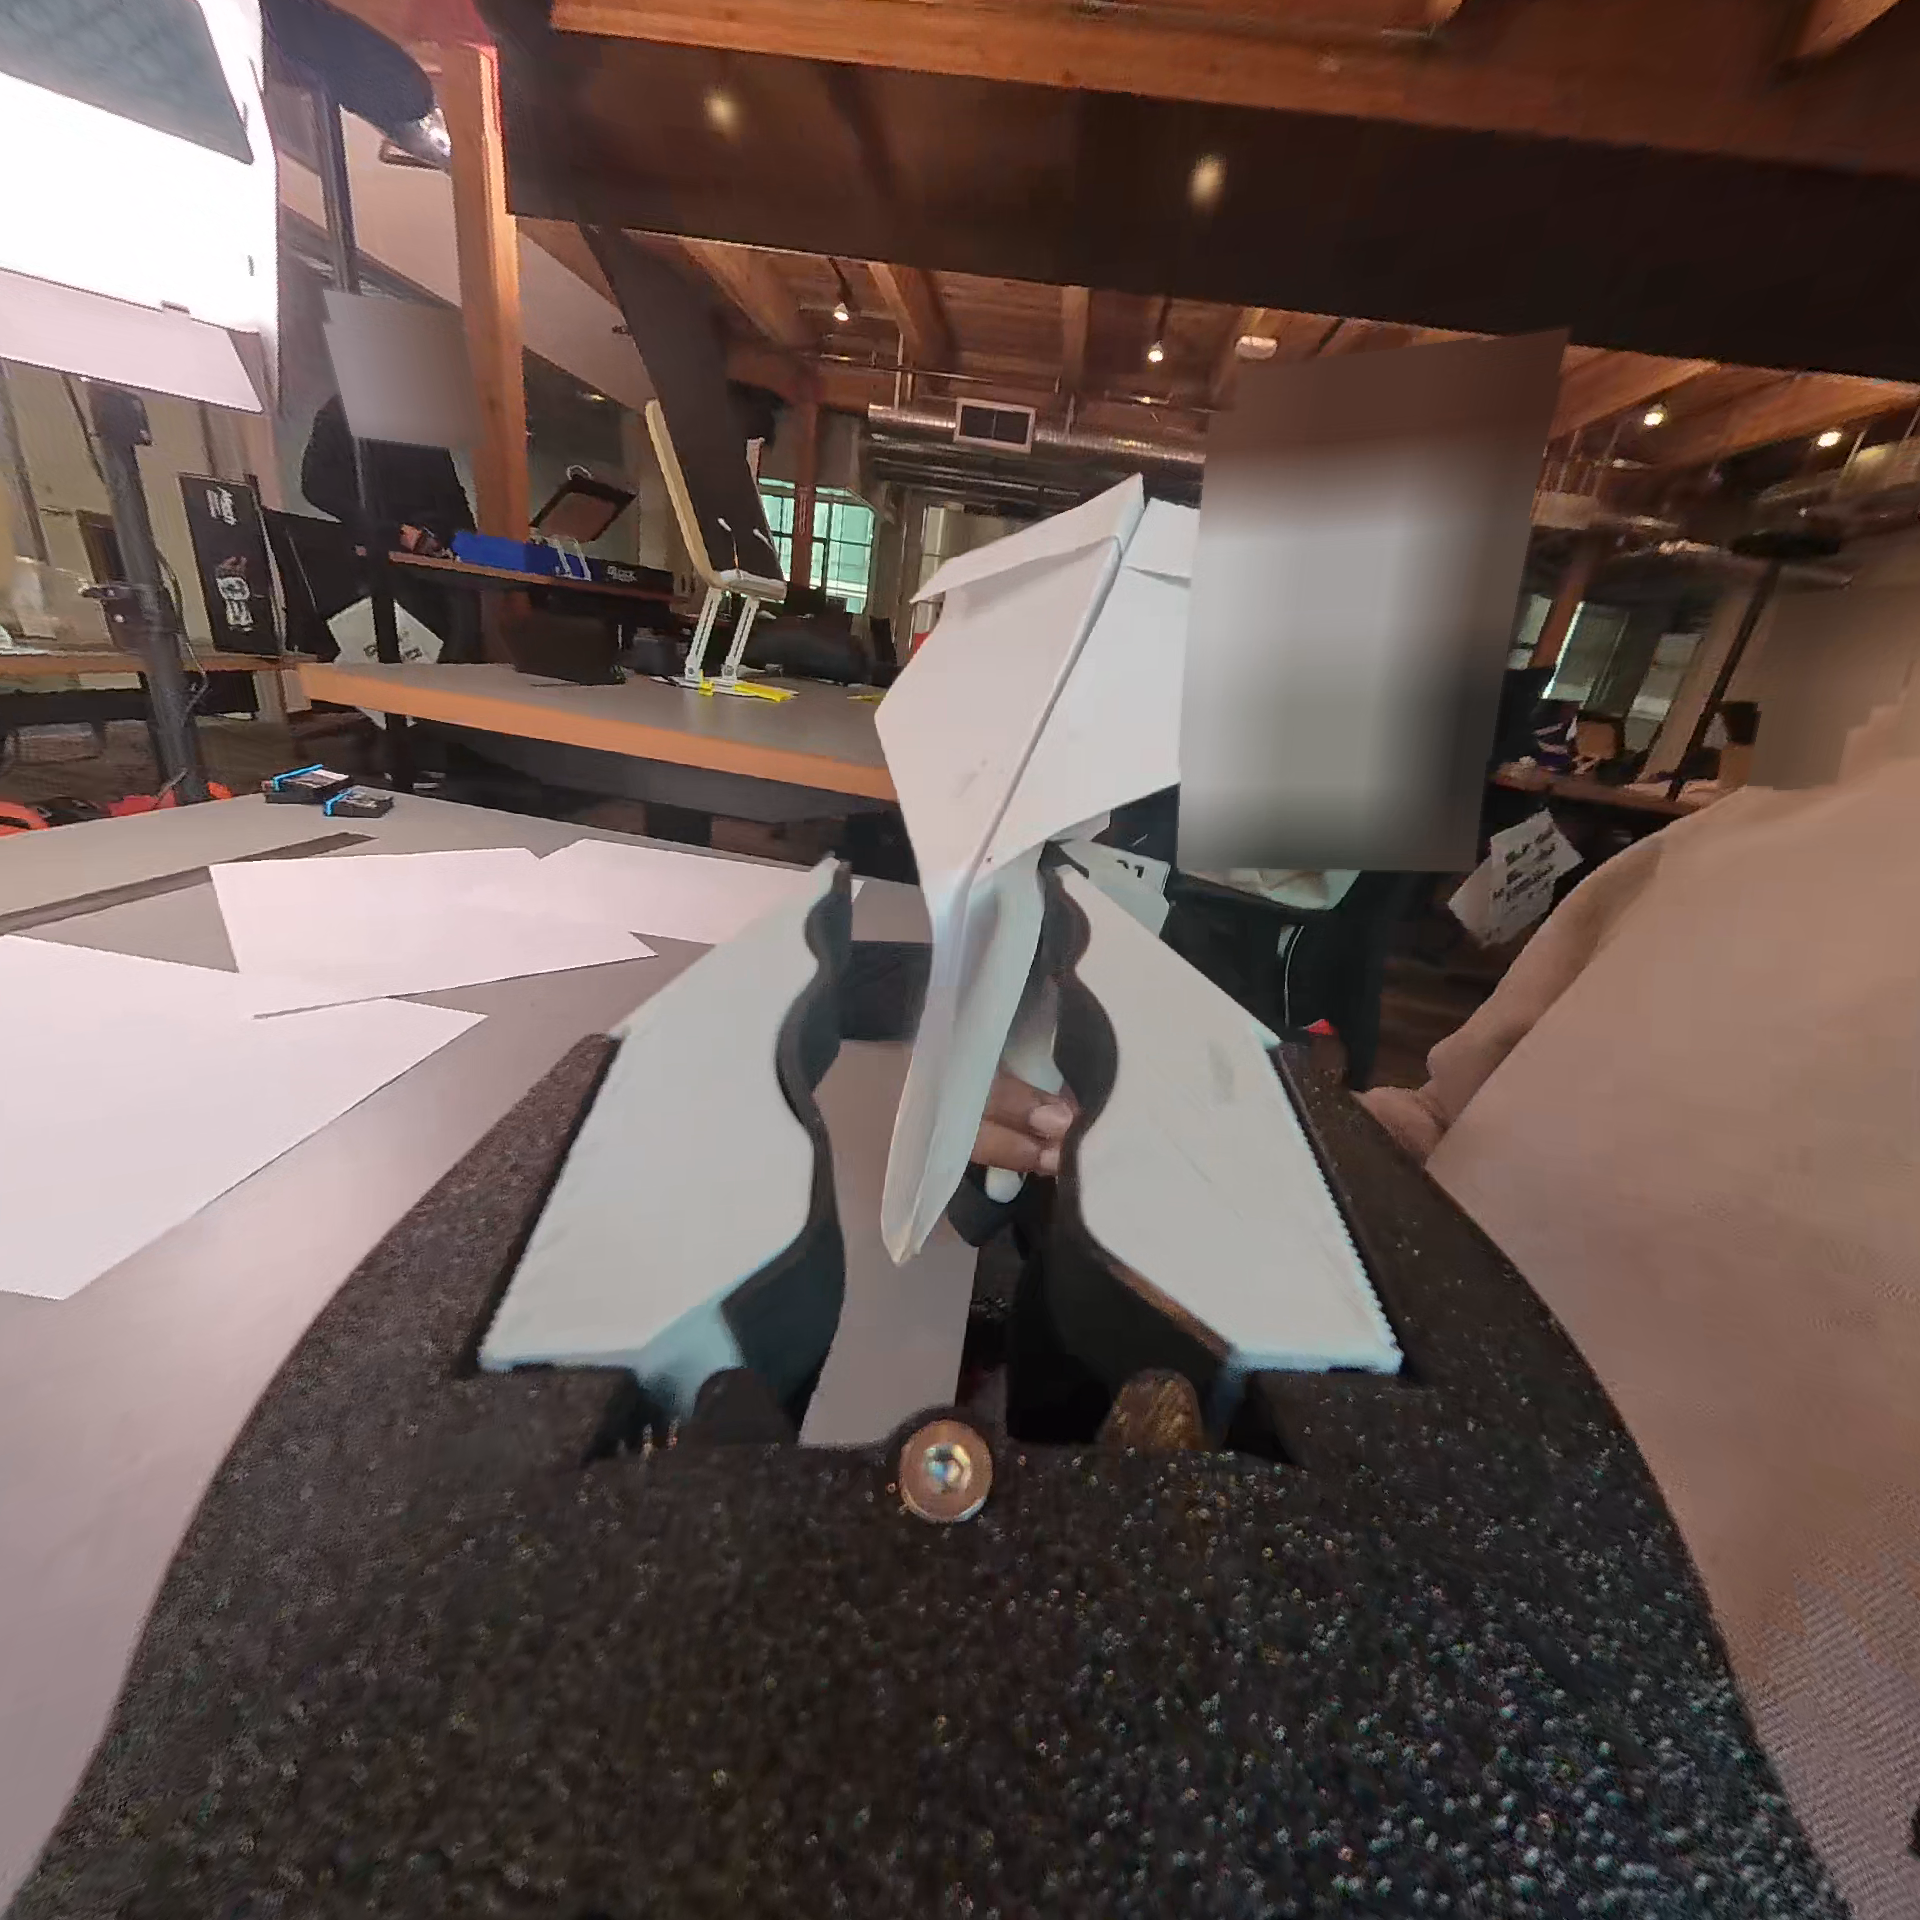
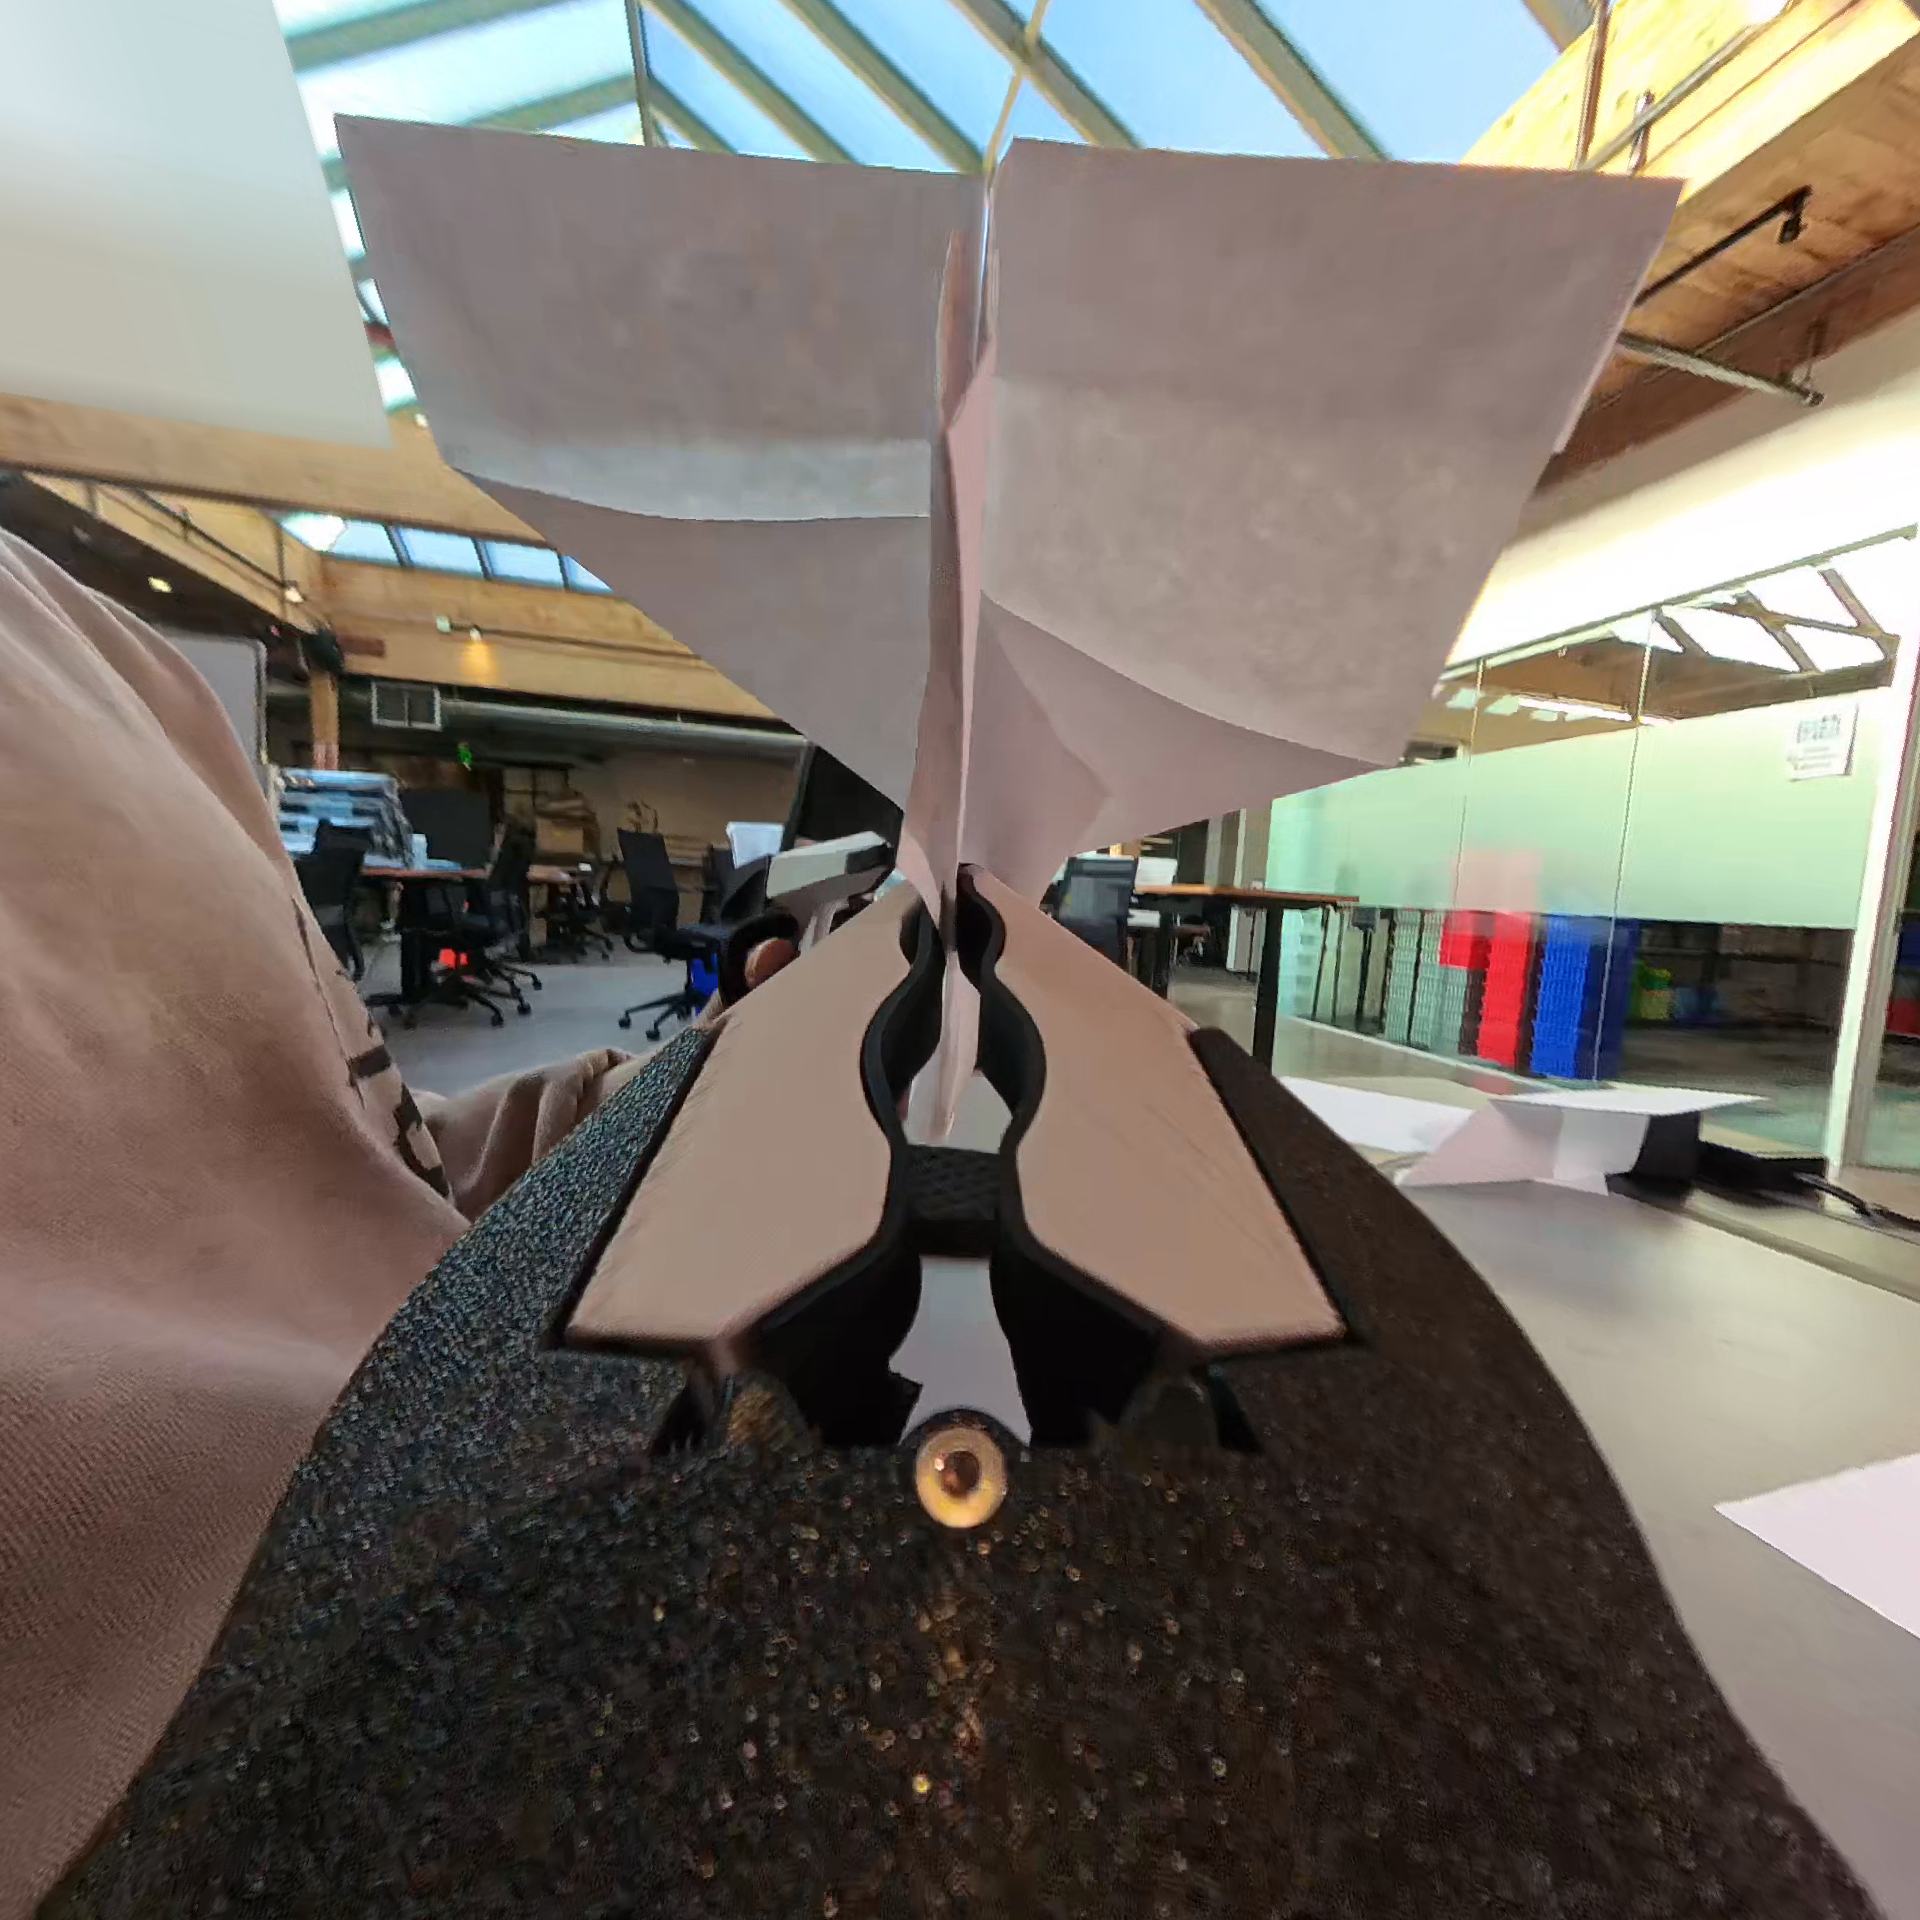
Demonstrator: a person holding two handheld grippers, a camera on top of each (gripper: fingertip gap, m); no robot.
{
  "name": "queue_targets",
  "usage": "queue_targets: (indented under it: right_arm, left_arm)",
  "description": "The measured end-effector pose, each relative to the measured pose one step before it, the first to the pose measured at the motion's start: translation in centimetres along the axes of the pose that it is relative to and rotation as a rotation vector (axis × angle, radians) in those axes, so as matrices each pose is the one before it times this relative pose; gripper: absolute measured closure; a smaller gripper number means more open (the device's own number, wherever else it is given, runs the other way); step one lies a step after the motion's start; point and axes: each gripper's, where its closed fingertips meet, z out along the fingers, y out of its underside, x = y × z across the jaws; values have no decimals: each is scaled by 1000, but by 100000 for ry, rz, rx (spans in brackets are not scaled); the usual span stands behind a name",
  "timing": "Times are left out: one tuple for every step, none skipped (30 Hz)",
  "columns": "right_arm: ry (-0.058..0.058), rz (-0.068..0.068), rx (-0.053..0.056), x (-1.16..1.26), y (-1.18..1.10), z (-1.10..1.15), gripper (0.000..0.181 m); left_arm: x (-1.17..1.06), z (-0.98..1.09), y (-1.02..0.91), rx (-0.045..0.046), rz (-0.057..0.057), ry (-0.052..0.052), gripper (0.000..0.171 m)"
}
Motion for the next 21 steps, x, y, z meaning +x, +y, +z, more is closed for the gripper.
queue_targets:
  right_arm:
    - [-425,603,2965,9,-492,-177,181]
    - [-644,233,1457,-38,-235,-118,181]
    - [-1280,401,736,-144,-62,-43,181]
    - [-1763,901,1145,-234,-56,10,181]
    - [-1868,1127,1281,-253,-26,79,181]
    - [-2194,879,521,-298,99,129,181]
    - [-1940,433,-412,-252,227,151,181]
    - [-811,25,-669,-55,256,124,181]
    - [-223,41,-554,79,231,39,181]
    - [-226,517,-573,135,229,-38,181]
    - [-349,751,-996,126,264,-51,181]
    - [-190,243,-2338,143,442,3,181]
    - [-51,-603,-2921,117,505,56,181]
    - [337,-112,-2419,151,372,71,181]
    - [-177,677,-792,80,103,39,181]
    - [-279,1117,-218,40,-31,20,180]
    - [159,753,287,64,-146,20,177]
    - [-66,200,1531,-59,-375,10,173]
    - [-163,383,1769,-100,-453,34,169]
    - [151,115,1263,-84,-419,69,166]
    - [931,-562,435,-13,-304,104,167]
  left_arm:
    - [-118,-144,-104,1577,-4331,1,128]
    - [-37,-44,215,197,-3322,285,123]
    - [95,117,522,-1082,-1247,459,121]
    - [236,313,684,-1921,454,674,122]
    - [296,463,634,-2328,1404,597,123]
    - [322,458,313,-1476,2449,329,127]
    - [333,335,-138,285,3082,161,136]
    - [357,175,-463,1142,2376,737,144]
    - [304,44,-584,1083,923,1340,152]
    - [177,-67,-682,1285,-267,906,157]
    - [114,-126,-634,1254,-393,494,158]
    - [168,-82,-376,110,245,650,160]
    - [96,-27,-67,-1212,1313,-235,162]
    - [-25,-17,62,-1462,2313,-1241,163]
    - [-1,-54,81,-1252,2157,-671,166]
    - [39,-82,42,-1039,574,476,167]
    - [-17,-80,-4,-784,-844,1044,168]
    - [-123,-71,-48,-362,-1292,975,169]
    - [-98,-39,-46,-339,-1525,1457,170]
    - [-68,17,-20,-415,-2110,1984,170]
    - [5,99,-96,-11,-2691,2600,171]
